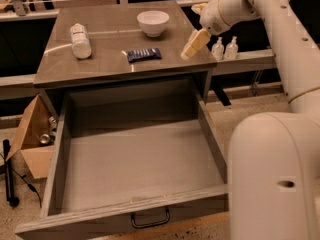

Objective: Pick rxbar blueberry from top drawer and place on counter

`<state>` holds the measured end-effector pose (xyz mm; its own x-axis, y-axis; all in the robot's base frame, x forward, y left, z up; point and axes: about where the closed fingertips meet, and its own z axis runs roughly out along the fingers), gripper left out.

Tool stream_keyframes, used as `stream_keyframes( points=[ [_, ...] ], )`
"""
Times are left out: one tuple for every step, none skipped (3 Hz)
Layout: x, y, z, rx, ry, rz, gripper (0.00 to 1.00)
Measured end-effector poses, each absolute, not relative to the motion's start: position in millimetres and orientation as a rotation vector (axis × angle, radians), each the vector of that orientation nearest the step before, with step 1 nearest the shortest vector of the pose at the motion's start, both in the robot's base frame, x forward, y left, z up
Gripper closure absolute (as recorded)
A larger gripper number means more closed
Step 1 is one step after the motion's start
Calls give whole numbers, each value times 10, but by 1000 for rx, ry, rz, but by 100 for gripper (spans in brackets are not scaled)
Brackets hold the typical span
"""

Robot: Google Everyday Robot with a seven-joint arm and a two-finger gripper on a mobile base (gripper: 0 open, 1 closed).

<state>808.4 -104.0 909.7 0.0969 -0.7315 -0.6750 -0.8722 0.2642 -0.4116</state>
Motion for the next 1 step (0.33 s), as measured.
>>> stream_keyframes(
  points=[
    [8028,-1025,8941,-1511,1686,219,0]
  ],
)
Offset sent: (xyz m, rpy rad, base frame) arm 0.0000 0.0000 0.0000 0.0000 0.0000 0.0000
